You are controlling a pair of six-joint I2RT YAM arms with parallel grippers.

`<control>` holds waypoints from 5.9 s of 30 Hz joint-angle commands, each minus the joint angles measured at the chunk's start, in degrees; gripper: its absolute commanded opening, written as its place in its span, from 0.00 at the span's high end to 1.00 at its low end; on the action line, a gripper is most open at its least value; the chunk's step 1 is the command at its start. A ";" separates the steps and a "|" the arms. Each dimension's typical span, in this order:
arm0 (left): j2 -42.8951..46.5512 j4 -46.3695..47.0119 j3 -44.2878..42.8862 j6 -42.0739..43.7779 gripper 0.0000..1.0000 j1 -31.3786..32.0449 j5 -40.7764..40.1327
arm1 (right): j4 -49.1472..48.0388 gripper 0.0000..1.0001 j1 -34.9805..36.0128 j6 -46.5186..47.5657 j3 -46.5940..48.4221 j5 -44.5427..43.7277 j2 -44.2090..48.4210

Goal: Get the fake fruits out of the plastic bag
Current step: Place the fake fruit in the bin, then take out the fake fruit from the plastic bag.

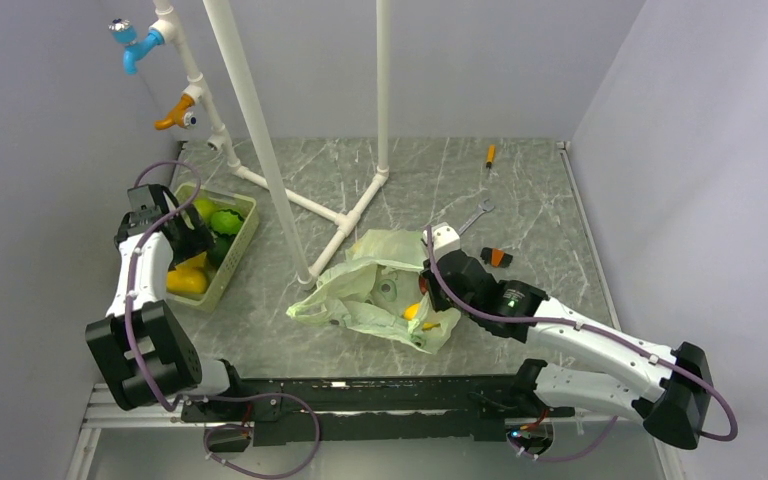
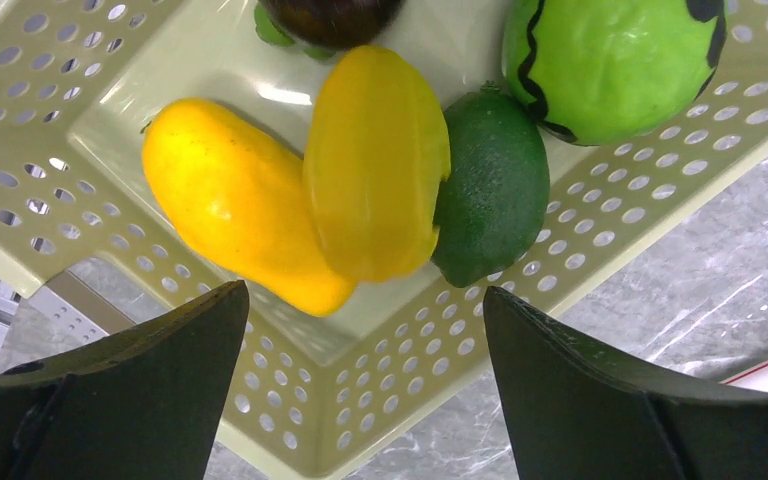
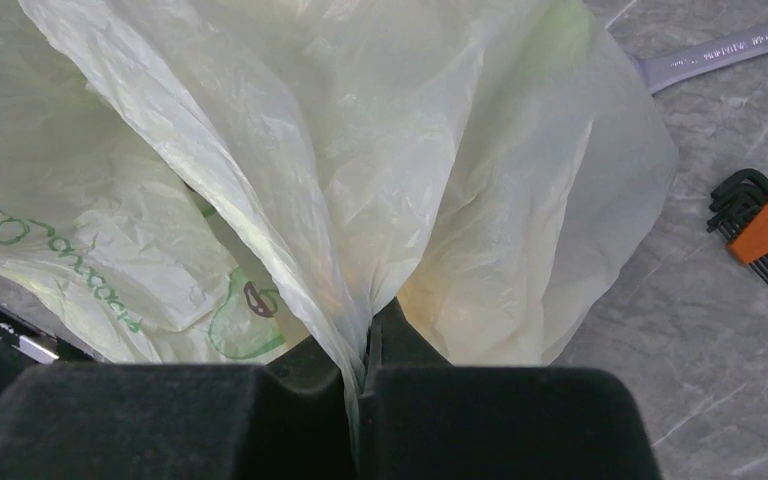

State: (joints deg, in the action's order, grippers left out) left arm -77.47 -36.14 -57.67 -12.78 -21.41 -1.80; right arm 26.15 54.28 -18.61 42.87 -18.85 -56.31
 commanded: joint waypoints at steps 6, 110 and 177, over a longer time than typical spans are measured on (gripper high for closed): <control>7.96 3.50 3.35 -2.06 0.08 -0.12 3.72 | -0.27 1.00 -0.22 0.13 2.46 0.38 1.93; -19.40 43.17 3.71 8.66 0.02 89.30 -14.64 | 9.74 1.00 -0.48 -20.68 -6.56 5.62 12.90; 42.09 0.95 7.54 -11.79 1.00 82.15 -21.97 | 10.25 1.00 -0.55 -15.20 -0.80 -0.89 10.84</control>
State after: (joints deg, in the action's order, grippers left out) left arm -36.29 -18.98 -42.70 -19.22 61.41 -4.51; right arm 37.65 53.65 -34.44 39.92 -18.98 -46.17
